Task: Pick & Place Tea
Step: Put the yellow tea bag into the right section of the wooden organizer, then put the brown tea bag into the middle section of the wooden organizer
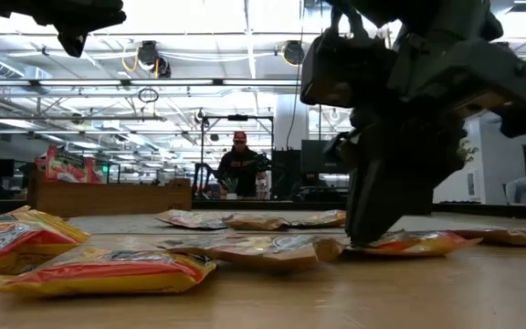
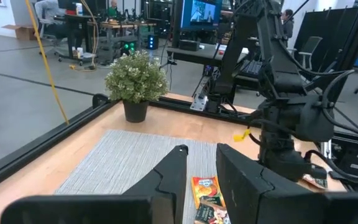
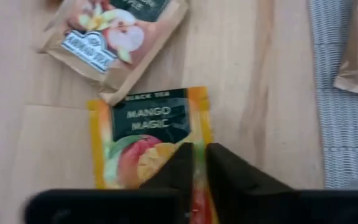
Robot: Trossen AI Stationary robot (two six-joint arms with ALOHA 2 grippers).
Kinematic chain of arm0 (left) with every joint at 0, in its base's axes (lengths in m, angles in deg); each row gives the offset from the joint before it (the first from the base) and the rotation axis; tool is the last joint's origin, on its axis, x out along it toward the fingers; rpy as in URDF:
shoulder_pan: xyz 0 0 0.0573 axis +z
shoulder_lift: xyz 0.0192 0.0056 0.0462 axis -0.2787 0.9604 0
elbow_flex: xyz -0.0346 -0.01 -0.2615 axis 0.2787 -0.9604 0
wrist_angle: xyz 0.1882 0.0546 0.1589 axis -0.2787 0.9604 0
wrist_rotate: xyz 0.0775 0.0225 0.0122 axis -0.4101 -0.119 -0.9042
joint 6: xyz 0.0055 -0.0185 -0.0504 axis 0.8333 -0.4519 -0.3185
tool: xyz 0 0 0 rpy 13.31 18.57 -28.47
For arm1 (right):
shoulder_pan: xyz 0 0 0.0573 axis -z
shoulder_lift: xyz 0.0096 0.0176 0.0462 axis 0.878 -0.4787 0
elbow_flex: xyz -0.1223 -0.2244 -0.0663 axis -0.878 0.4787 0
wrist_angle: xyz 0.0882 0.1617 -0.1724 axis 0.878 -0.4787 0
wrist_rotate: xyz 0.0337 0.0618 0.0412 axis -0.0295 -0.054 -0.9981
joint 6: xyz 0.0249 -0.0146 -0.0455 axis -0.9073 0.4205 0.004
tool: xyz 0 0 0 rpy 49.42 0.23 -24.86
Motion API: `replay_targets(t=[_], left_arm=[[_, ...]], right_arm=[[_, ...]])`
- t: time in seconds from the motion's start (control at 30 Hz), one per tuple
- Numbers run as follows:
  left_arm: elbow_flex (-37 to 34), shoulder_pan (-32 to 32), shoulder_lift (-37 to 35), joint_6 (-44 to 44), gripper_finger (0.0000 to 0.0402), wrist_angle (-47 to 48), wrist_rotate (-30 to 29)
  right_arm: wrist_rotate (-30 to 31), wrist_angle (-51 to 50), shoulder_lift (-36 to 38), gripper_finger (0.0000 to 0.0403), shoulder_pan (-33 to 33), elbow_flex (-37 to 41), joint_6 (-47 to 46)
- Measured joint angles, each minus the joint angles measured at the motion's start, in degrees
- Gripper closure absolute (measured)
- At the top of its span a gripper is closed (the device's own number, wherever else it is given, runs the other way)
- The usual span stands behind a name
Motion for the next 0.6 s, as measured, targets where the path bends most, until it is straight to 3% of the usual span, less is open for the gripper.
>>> replay_targets(t=[0.1, 0.2, 0.37, 0.43, 0.5, 0.6], left_arm=[[0.0, -0.02, 0.01, 0.0, 0.0309, 0.02, 0.0], [0.0, 0.0, 0.02, 0.0, 0.0309, 0.02, 0.0], [0.0, 0.0, 0.02, 0.0, 0.0309, 0.06, 0.0], [0.0, -0.01, 0.0, 0.0, 0.0309, 0.06, 0.0], [0.0, -0.01, 0.02, 0.0, 0.0309, -0.31, 0.0], [0.0, 0.0, 0.0, -0.01, 0.0309, -0.43, 0.0]], right_arm=[[3.23, -0.33, 0.45, 0.0393, -0.54, -0.51, 0.31], [10.31, -0.25, 3.39, 0.04, -2.04, -1.38, 1.6], [17.88, 1.08, 11.82, 0.0402, -7.85, -2.47, 16.3], [22.7, -2.98, 15.32, 0.0402, -11.15, -3.79, 18.2], [26.3, -9.41, 17.38, 0.0397, -13.76, -4.55, 14.31], [25.1, -17.22, 19.15, 0.0369, -14.79, -4.66, 2.92]])
